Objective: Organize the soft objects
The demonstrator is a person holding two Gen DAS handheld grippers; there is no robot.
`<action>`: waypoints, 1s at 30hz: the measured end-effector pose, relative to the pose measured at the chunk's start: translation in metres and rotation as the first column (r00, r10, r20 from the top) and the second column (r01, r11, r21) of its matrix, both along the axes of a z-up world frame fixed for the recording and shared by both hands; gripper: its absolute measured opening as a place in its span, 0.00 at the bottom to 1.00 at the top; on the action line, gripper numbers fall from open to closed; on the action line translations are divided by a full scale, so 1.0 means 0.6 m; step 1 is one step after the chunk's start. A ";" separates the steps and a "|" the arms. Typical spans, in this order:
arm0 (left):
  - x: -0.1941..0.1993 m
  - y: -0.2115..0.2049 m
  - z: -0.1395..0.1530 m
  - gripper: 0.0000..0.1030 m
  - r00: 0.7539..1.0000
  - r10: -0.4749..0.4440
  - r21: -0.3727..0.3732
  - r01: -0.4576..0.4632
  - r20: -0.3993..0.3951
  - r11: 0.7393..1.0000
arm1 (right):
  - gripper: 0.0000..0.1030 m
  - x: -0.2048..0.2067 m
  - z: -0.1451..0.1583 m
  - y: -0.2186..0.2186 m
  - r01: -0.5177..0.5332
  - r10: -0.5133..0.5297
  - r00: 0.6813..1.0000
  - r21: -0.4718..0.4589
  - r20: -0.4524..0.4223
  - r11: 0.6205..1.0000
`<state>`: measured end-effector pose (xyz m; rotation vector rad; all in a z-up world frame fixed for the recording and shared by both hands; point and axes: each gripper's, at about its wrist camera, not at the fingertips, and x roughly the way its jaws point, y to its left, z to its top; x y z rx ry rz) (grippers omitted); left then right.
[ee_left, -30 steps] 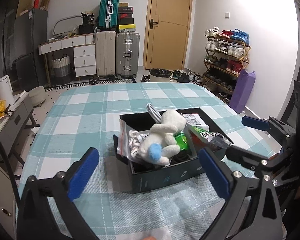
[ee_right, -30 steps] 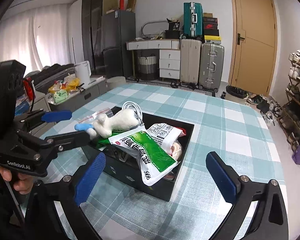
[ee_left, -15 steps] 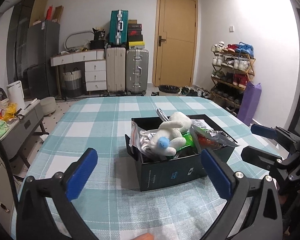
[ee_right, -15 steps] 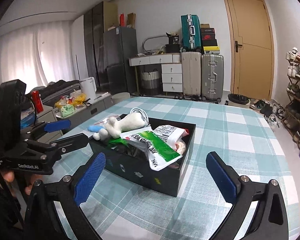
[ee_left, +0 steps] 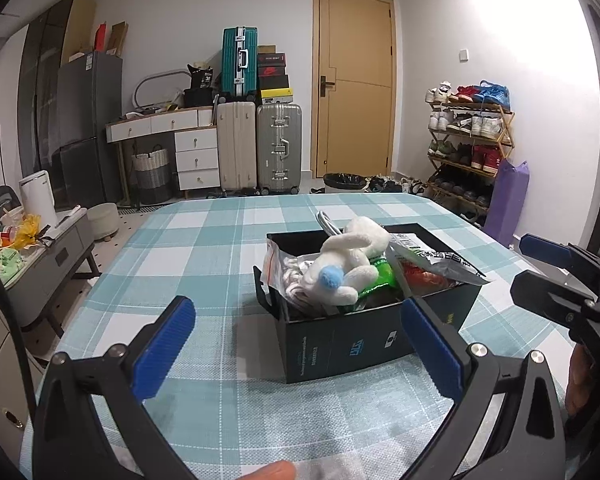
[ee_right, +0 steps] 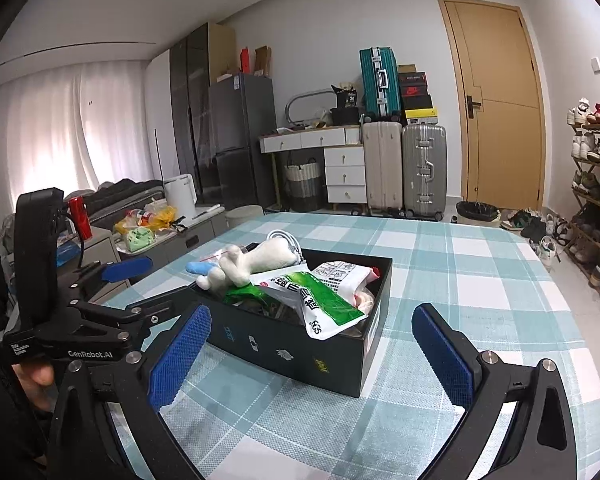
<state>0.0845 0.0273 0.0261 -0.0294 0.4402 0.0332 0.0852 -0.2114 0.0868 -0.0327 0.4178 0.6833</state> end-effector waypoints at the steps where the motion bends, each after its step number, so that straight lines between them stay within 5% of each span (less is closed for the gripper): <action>1: 0.000 -0.001 0.000 1.00 1.000 0.004 0.004 -0.004 0.003 1.000 | 0.99 -0.001 0.000 0.000 0.000 0.000 1.000 0.004 0.003 1.000; 30: -0.013 0.003 0.002 1.00 0.999 0.023 -0.009 -0.023 0.029 1.000 | 0.99 -0.026 0.001 0.004 -0.003 0.005 0.998 -0.023 0.070 1.000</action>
